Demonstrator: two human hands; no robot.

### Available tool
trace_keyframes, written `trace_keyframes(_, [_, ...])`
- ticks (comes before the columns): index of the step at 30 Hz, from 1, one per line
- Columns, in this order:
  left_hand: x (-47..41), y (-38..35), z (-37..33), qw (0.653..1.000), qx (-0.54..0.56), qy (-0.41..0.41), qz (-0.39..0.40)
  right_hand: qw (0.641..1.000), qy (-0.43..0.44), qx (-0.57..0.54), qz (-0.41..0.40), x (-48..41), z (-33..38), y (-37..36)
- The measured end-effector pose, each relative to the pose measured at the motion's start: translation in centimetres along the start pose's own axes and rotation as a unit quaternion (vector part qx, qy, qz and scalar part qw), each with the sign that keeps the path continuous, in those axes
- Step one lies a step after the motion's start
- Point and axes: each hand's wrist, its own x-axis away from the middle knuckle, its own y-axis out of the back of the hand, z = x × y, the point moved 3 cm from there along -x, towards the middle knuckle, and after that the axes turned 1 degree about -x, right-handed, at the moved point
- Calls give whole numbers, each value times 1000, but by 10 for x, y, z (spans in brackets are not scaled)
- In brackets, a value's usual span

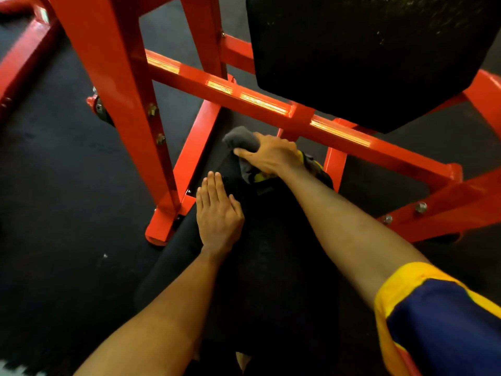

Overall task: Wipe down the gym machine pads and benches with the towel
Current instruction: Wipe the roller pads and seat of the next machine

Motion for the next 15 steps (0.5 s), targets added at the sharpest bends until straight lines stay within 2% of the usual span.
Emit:
trace_keyframes(3, [-1,-2,2,1000,-10,0,-6,997,59,51,15,-2,44,-6])
trace_keyframes(6, [-1,-3,1,1000,-8,3,-3,992,103,68,-10,0,49,-8])
trace_keyframes(8, [-1,-2,0,1000,-7,-3,-3,997,69,17,-13,-5,20,-7])
trace_keyframes(11, [-2,-2,0,1000,-7,-7,6,996,-38,-61,-45,0,-25,-8])
trace_keyframes(13, [-1,-3,1,1000,-4,-9,14,995,-58,-47,-69,7,-22,-16])
trace_keyframes(15, [-1,-2,1,1000,-2,-8,6,996,-56,-18,-60,11,1,-25])
